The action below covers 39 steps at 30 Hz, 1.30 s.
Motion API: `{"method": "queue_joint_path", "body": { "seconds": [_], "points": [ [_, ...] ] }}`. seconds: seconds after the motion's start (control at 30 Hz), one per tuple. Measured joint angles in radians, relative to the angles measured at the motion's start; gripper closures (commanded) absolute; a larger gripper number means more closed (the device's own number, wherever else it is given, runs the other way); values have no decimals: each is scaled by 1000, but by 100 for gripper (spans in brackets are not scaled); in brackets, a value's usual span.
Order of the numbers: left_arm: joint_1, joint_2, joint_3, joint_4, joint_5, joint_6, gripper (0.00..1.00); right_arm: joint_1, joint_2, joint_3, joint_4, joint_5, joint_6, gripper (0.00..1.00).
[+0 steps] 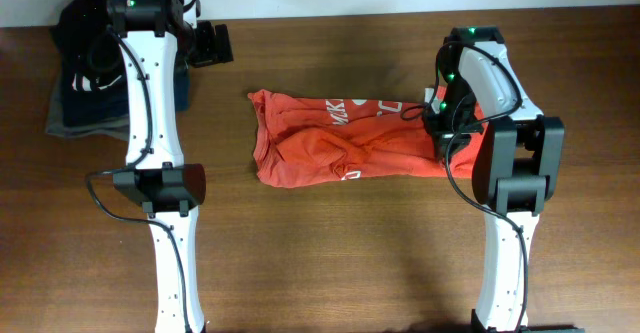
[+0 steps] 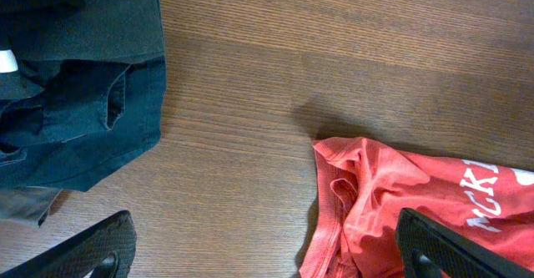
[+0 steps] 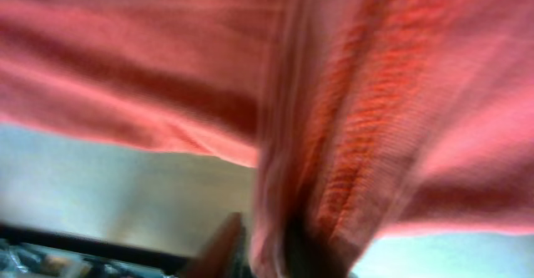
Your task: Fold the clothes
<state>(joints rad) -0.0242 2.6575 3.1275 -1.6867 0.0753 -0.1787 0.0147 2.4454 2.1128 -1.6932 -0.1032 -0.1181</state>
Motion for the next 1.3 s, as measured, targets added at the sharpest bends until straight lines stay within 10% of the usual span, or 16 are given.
{"method": "queue_joint_path", "body": {
  "seconds": [0.4, 0.7, 1.3],
  "points": [
    [0, 0, 0, 0, 0, 0, 1, 0, 0, 42, 29, -30, 26, 30],
    [0, 0, 0, 0, 0, 0, 1, -48, -61, 336, 20, -38, 42, 1],
    [0, 0, 0, 7, 0, 0, 1, -462, -69, 138, 230, -364, -294, 1]
  ]
}}
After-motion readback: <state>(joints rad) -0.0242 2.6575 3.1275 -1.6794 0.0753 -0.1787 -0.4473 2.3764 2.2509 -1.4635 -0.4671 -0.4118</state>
